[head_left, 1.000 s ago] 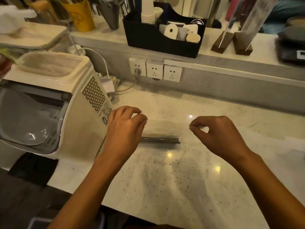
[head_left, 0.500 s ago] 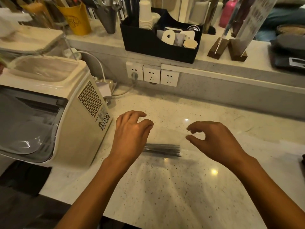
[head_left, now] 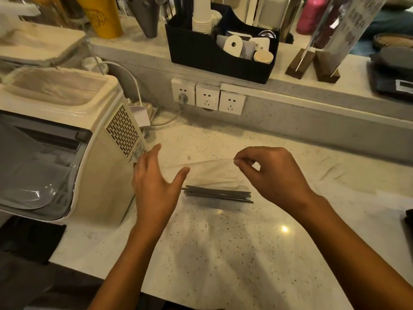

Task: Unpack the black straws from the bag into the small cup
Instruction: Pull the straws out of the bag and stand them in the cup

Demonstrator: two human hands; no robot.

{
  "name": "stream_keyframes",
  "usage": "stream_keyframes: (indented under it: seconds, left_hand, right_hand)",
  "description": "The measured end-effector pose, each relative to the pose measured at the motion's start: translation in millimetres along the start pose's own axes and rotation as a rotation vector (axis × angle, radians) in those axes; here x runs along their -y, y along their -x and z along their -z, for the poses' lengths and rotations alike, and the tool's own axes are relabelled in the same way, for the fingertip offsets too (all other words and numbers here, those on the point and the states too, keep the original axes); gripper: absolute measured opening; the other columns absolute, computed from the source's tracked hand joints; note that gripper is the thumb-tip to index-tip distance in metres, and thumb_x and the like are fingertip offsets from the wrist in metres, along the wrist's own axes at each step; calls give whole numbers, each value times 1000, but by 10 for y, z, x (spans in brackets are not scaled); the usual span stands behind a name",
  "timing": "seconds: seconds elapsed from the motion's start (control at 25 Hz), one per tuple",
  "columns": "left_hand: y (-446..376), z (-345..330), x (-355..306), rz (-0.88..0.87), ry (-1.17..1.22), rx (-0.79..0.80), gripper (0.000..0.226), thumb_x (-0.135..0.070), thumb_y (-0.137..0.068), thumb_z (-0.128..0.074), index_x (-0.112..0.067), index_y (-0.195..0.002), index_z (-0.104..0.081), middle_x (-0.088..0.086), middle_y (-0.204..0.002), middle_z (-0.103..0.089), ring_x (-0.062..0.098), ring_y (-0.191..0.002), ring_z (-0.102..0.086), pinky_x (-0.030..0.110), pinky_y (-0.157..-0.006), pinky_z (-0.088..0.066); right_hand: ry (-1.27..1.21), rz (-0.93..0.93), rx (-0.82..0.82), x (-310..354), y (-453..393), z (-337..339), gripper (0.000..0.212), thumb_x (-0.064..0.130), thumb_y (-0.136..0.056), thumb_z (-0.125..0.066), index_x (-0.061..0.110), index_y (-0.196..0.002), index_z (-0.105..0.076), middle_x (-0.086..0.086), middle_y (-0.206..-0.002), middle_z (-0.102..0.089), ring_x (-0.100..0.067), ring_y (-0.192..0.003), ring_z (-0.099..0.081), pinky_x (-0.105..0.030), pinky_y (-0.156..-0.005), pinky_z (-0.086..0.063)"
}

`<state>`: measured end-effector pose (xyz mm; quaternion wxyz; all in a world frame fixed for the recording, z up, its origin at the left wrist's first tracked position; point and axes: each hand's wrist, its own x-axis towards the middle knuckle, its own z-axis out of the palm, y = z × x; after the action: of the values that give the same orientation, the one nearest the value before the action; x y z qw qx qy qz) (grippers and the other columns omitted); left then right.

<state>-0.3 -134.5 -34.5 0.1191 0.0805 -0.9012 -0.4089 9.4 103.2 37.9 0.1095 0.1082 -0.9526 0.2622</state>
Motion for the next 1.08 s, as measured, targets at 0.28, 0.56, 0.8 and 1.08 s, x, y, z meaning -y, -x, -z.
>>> stream_keyframes:
  seconds: [0.28, 0.56, 0.8, 1.08]
  left_hand:
    - [595, -519, 615, 760, 726, 587, 43, -19, -95, -68, -17, -136, -56, 14, -138, -61, 31, -122, -61, 51, -109, -48]
    - [368, -850, 468, 999, 1702, 661, 30, -1, -87, -51, -12, -108, -68, 14, -121, -66, 29, -117, -61, 51, -119, -30]
    - [366, -872, 489, 936, 1757, 763, 31, -7, -78, -62, -13, -107, -72, 17, -132, -64, 32, -130, -57, 51, -120, -28]
    - [610, -968, 471, 996, 1752, 629, 29, -20, -82, -62, -11, -109, -69, 23, -146, -55, 37, -141, -47, 52, -118, -31]
  right_hand:
    - [21, 6, -36, 318, -140, 252, 12, 24, -94, -70, 21, -99, -80, 9, -89, -78, -4, -74, -66, -18, -71, -54]
    - [77, 15, -28, 550, -195, 319, 17, 29, -93, -65, 21, -100, -79, 9, -90, -77, 0, -74, -65, -23, -70, -58]
    - [156, -25, -4, 565, -144, 288, 12, 23, -93, -70, 20, -100, -79, 6, -90, -79, -8, -75, -68, -35, -70, -61]
    - [158, -39, 12, 530, 33, 357, 12, 20, -94, -70, 17, -101, -80, 3, -92, -80, -11, -77, -71, -33, -72, -61]
